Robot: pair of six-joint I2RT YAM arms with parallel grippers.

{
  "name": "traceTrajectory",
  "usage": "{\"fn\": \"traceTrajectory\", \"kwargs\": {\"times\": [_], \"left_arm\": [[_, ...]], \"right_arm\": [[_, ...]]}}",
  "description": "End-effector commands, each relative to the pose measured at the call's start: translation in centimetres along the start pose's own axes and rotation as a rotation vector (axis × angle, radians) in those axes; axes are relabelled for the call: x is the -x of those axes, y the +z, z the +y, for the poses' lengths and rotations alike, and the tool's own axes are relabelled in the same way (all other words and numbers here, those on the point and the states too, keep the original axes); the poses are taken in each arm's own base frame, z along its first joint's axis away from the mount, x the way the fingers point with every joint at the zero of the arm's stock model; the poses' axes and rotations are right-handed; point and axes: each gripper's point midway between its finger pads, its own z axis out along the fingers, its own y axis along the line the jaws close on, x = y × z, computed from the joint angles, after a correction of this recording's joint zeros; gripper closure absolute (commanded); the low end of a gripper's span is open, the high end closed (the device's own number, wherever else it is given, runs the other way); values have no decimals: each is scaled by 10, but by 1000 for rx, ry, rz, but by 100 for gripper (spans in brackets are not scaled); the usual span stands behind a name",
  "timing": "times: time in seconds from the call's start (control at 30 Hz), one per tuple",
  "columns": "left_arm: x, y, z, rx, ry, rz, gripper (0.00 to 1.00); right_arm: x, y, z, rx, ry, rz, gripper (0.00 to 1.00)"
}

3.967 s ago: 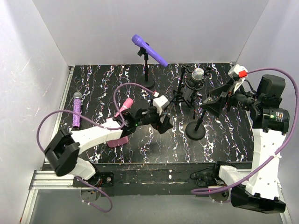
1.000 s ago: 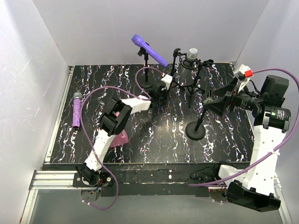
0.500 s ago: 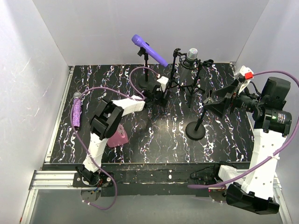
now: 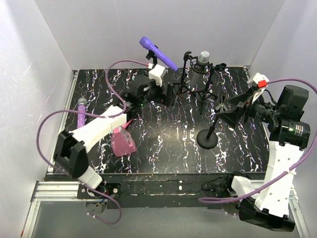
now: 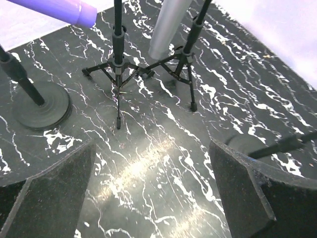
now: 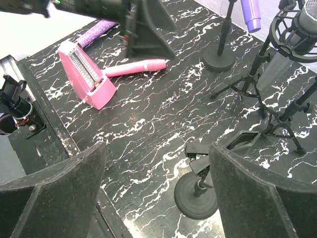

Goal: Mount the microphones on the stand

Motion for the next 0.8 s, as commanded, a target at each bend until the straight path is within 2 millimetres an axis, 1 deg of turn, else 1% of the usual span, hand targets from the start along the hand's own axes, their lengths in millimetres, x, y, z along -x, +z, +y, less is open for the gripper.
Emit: {"fn": "traceTrajectory", "kwargs": {"times": [0.0,0.03,0.07,0.13,0.17,0.2,0.27,0.3,0.33,0.37,0.43,0.5,0.63,0.77], "left_arm": [[18,-54,-3,-16,-7,-26,2],[23,-66,-4,-20,0,-40,2],[23,-78,-3,-20,7,-43,2],[19,-97,-1,-14,35,-33,2],[10,-105,-1,-16,51,-8,2],[6,-115,-2,-18,67,2,2],[-8,-132,-2,-21,77,29,2],[-12,-140,-4,-33,76,27,2],[-21,-145,-6,-48,67,38,2],[-20,-153,-12,-72,54,21,2],[-27,-162,-21,-113,20,6,2],[-27,-171,-28,-145,-13,-24,2],[-19,-186,-42,-205,-64,-89,2],[-18,-193,-46,-225,-98,-101,2]], "right_arm": [[4,-4,6,-14,-22,-1,10],[2,-5,6,-16,-20,2,10],[2,-5,7,-20,-18,5,10],[-1,-6,7,-27,-16,12,10],[-3,-6,8,-28,-12,16,10],[-4,-7,8,-31,-11,20,10],[-7,-7,11,-31,-5,24,10],[-9,-7,11,-32,-3,26,9],[-10,-7,13,-27,3,25,10],[-12,-7,13,-25,9,23,10],[-15,-6,14,-26,21,20,9],[-17,-6,13,-31,32,21,9],[-18,-6,14,-29,37,19,10],[-17,-5,15,-17,42,11,10]]}}
